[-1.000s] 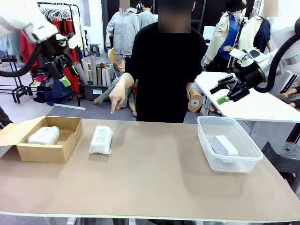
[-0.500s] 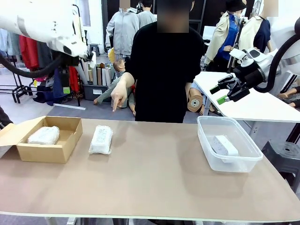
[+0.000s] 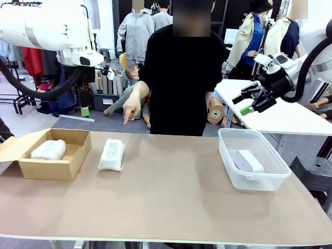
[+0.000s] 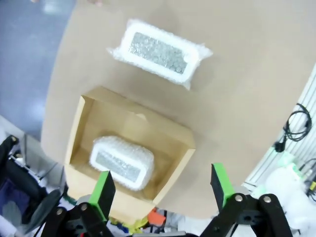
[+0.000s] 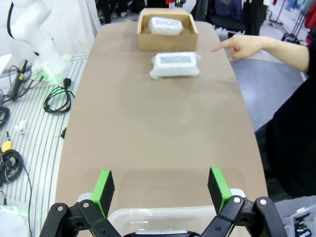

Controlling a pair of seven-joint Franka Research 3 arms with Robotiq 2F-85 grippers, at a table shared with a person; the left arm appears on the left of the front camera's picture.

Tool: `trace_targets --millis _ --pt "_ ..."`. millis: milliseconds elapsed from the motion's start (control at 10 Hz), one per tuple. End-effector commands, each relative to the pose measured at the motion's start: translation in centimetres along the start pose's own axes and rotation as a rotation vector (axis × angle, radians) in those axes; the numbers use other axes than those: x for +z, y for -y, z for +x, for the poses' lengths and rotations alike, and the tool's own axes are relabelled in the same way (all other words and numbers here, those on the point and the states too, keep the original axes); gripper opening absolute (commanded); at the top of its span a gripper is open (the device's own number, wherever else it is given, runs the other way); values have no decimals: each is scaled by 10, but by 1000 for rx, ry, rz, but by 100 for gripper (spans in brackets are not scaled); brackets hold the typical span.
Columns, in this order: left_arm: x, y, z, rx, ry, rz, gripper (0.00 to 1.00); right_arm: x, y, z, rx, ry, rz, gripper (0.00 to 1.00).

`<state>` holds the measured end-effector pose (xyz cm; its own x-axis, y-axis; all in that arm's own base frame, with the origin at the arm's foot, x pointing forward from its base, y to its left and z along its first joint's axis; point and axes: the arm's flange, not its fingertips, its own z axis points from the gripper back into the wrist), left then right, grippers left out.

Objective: Separate and place wrapped and unwrapped clocks.
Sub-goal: Pick up the Digital clock indicated by the person.

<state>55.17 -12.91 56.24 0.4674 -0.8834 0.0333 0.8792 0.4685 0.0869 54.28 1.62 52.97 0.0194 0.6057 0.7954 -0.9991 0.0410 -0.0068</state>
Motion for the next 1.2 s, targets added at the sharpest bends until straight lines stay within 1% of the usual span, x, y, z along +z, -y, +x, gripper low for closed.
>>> trace_targets --millis 0,200,300,400,500,600,700,800,900,1100 --pt "-2 -1 -2 -8 -57 42 100 2 -1 3 5 -1 -4 100" --pt "-2 -1 -2 -8 -57 42 100 2 -1 3 5 -1 -4 100" --pt "-1 -1 -1 -12 -29 23 100 2 -1 3 5 -1 -4 100" --pt "-10 13 10 111 -114 54 100 2 -1 3 5 -1 -4 100" --pt "-15 23 20 255 -165 62 100 2 -1 3 5 -1 -4 100" --pt "-19 35 25 333 -155 56 100 2 -1 3 5 -1 -4 100" --pt "-24 41 28 426 -187 123 100 2 -1 3 5 -1 -4 100" --pt "-28 51 30 495 -201 146 100 2 -1 3 5 -1 -4 100" --pt "-33 59 31 519 -205 170 100 2 -1 3 5 -1 -4 100" --pt "-57 82 37 503 -220 187 100 2 -1 3 5 -1 -4 100"
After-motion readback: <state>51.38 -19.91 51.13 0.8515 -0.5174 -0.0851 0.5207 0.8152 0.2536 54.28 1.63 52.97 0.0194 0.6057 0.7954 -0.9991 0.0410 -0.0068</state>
